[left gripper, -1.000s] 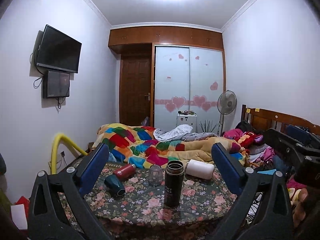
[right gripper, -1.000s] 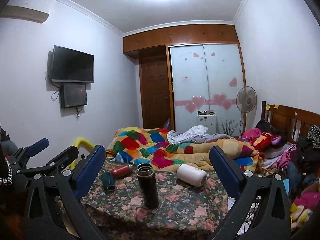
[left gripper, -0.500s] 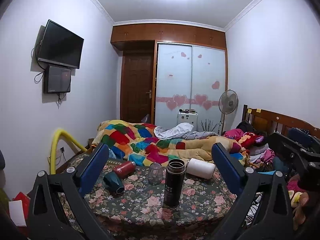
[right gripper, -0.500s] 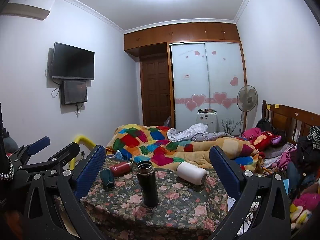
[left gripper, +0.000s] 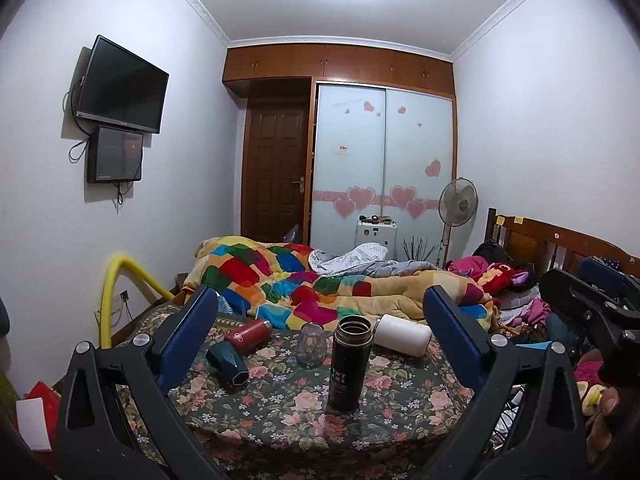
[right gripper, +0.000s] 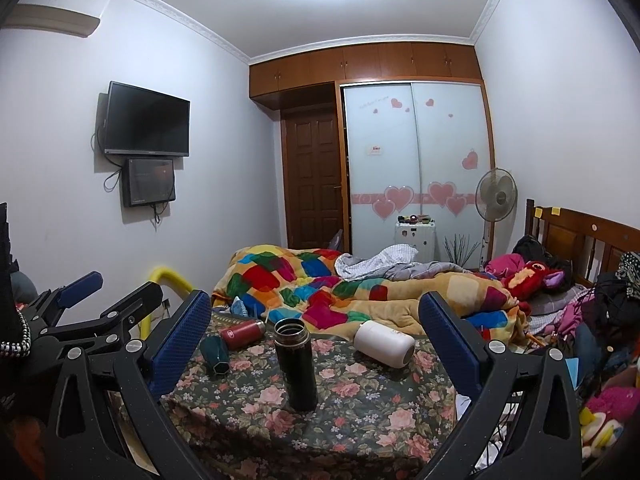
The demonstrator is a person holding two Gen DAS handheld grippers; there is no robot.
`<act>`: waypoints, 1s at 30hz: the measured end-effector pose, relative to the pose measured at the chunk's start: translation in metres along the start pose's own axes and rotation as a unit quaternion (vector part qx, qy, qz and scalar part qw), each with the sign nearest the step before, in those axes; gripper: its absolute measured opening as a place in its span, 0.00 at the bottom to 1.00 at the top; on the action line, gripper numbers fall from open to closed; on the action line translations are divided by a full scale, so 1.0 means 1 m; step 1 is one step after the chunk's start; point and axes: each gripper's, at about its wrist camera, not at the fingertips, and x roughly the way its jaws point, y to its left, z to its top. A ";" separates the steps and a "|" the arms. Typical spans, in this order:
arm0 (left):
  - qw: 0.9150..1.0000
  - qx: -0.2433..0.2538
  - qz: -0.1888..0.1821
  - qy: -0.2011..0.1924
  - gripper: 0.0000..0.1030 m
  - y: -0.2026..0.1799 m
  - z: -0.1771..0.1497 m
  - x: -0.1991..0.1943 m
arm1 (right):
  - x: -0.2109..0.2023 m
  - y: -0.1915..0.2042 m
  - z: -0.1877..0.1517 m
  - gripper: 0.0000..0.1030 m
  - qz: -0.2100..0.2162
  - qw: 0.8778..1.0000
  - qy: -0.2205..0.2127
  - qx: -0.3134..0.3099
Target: Flip cup upright
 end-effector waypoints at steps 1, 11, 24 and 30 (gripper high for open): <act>1.000 0.000 0.000 0.000 1.00 0.000 -0.001 0.001 | 0.000 0.000 0.000 1.00 0.000 1.000 0.000 0.000; 1.000 0.000 -0.001 0.002 1.00 0.000 -0.004 0.002 | 0.000 0.000 0.001 1.00 0.000 1.000 0.000 0.000; 1.000 0.000 -0.011 0.002 1.00 -0.005 -0.003 0.001 | 0.000 0.000 0.001 1.00 0.000 1.000 0.001 -0.001; 1.000 -0.003 -0.012 0.004 1.00 -0.004 -0.002 0.001 | 0.000 0.000 0.001 1.00 0.001 1.000 0.000 0.000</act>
